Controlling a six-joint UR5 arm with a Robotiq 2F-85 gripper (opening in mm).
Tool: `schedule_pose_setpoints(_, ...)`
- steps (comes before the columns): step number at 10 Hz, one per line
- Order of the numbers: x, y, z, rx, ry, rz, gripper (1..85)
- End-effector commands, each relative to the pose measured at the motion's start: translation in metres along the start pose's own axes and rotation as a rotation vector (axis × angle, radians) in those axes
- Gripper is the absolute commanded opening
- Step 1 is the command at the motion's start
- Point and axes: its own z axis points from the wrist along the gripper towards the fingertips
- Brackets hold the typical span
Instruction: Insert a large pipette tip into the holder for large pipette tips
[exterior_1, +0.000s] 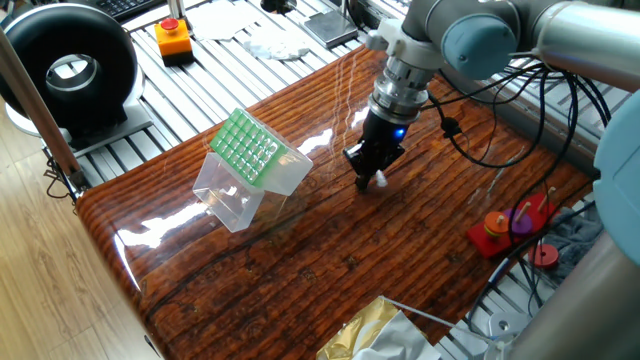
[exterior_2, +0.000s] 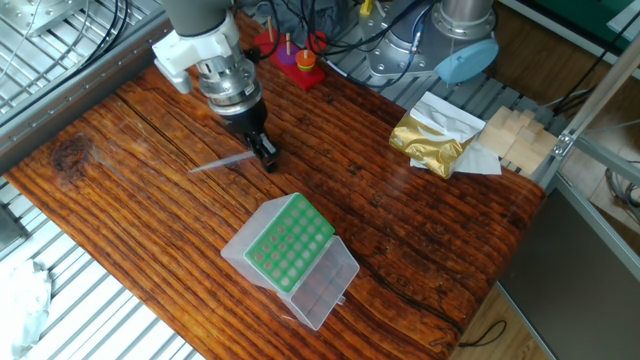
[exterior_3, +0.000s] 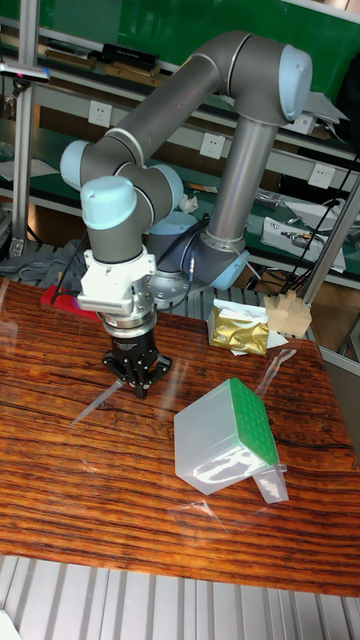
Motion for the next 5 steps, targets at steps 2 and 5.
schedule_pose_setpoints(2, -0.004, -0.002, -0.005, 0.015, -0.020, -0.012, 1.0)
schedule_pose_setpoints(5, -0.052, -0.043, -0.026, 0.272, -0.186, -0.066, 1.0)
